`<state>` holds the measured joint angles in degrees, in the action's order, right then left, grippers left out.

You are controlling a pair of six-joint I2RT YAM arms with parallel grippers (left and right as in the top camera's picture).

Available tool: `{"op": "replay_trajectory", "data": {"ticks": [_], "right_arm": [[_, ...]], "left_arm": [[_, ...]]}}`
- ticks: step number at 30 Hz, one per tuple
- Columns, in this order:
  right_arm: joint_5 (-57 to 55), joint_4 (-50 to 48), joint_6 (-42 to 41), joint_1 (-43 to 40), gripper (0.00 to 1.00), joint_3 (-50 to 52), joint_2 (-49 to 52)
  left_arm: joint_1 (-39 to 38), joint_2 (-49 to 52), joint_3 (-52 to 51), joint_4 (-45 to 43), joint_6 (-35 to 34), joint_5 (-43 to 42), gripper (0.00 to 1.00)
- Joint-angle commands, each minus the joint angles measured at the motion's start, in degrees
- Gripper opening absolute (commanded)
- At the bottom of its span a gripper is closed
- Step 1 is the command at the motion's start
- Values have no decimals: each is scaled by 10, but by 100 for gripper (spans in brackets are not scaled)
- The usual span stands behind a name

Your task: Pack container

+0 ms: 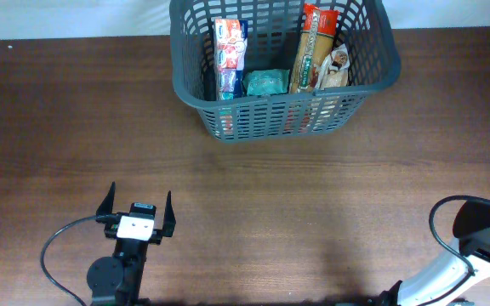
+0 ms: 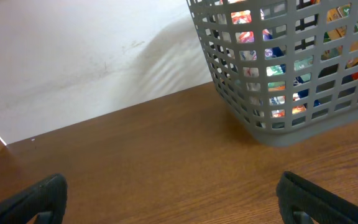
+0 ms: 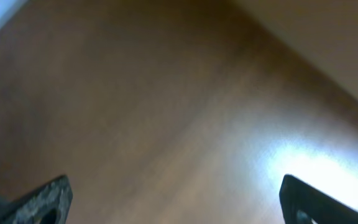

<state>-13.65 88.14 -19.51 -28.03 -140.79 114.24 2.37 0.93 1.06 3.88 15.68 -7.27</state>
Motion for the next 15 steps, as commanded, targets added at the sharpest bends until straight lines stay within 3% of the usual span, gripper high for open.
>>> {"op": "replay_trajectory", "data": {"ticks": [1,9,15], "right_arm": [[-5,-47,-5,11,99,0,-45],[-5,-182,9,63,99,60,-133],[-5,-313,21,111,99,259,-266]], "left_arm": [[0,-6,-6,0,11,0,99],[0,-6,-6,0,11,0,99],[0,-6,-6,0,11,0,99]]}}
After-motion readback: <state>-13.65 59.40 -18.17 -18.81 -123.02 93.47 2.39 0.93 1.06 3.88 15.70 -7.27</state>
